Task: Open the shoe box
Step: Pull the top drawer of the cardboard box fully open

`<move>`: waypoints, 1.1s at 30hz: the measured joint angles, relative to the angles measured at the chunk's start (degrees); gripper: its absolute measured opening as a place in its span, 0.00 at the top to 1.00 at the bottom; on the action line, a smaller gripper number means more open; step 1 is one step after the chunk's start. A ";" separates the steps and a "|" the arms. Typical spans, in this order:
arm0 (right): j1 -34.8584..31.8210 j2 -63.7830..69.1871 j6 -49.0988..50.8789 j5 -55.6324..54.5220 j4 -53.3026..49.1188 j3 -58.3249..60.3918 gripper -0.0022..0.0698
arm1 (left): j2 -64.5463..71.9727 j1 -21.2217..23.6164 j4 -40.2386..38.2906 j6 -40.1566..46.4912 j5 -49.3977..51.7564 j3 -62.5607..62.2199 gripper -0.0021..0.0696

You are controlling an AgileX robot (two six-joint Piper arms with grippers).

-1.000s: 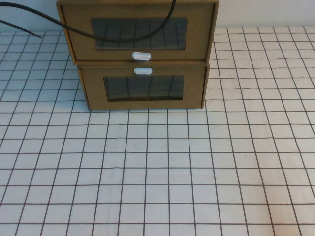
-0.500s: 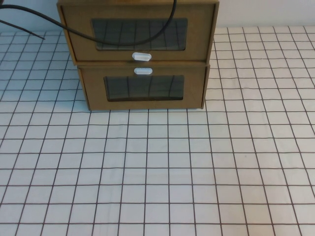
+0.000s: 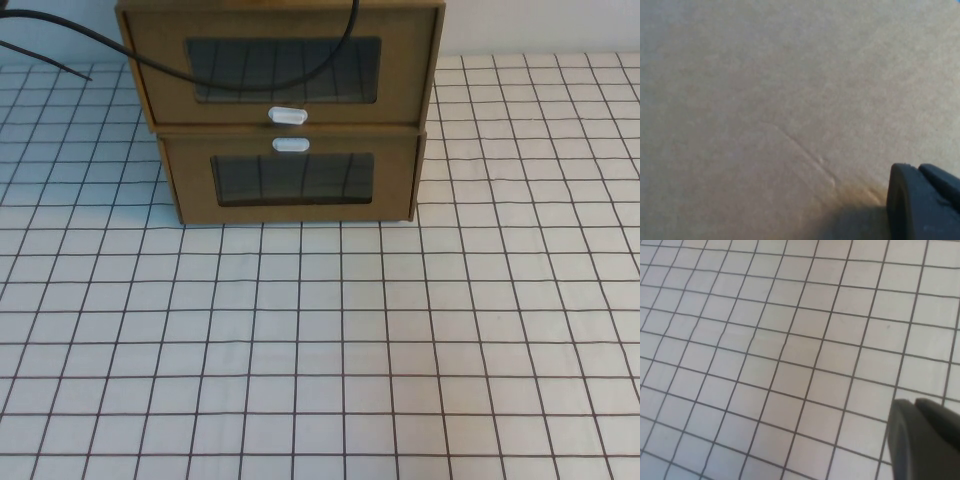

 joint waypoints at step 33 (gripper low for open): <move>52.31 51.38 48.27 -14.50 -106.44 -29.27 0.89 | 0.03 0.00 0.00 -0.33 -0.33 0.00 0.97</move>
